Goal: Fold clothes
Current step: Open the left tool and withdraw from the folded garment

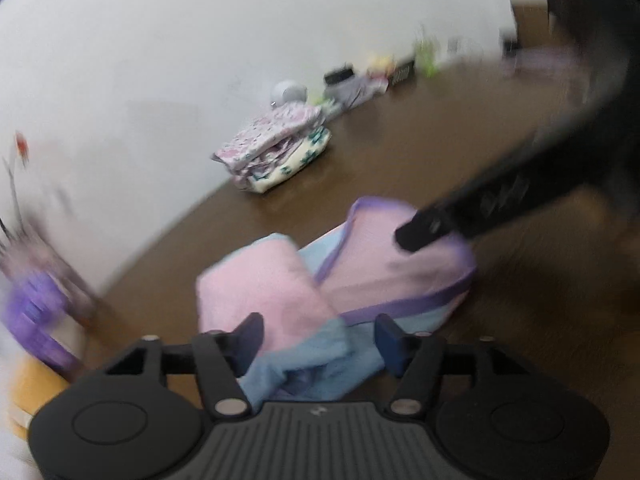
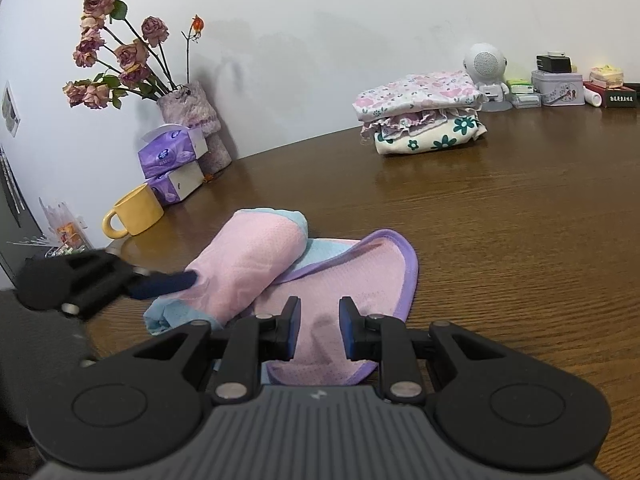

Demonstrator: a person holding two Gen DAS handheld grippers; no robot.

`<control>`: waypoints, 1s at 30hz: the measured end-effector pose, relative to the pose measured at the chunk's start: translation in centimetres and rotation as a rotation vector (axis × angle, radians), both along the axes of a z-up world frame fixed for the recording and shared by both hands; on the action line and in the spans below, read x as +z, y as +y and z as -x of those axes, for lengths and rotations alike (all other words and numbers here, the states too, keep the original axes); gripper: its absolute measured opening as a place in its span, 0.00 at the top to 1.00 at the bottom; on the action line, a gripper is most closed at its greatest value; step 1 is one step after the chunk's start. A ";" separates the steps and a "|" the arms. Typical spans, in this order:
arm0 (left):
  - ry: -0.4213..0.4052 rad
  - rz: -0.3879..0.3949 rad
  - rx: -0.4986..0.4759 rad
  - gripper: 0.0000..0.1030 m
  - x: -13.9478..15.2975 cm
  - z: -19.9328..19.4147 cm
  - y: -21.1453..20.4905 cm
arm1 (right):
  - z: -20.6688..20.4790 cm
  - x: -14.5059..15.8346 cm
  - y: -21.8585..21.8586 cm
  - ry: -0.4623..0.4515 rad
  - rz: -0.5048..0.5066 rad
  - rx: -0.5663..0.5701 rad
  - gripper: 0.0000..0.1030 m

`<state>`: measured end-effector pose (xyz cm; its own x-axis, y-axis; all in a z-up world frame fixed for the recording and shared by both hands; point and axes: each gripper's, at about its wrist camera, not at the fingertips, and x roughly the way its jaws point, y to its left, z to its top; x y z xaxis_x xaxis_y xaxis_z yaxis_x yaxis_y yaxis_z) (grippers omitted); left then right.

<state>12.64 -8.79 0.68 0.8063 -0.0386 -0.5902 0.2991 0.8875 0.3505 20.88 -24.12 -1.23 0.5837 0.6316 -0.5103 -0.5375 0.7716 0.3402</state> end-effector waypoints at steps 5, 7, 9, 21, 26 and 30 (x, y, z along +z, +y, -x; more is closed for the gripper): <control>0.014 0.355 0.056 0.33 3.0 1.3 6.2 | -0.2 -0.1 0.0 0.002 0.011 -0.012 0.79; -0.004 0.381 0.108 0.39 3.2 0.9 7.9 | 0.0 0.1 0.5 -0.005 0.018 -0.003 0.79; -0.004 0.376 0.144 0.63 2.9 0.2 9.0 | 0.2 0.4 1.3 -0.014 0.027 0.013 0.79; 0.084 0.520 0.035 0.48 1.0 -0.1 13.9 | 3.6 1.7 7.0 -0.083 0.118 0.115 0.76; 0.073 0.449 -0.006 0.41 0.6 1.2 14.8 | 5.6 1.6 7.7 -0.114 0.161 0.103 0.58; 0.099 0.351 -0.041 0.47 -0.5 0.7 14.1 | 6.7 1.2 9.3 -0.152 0.256 0.096 0.58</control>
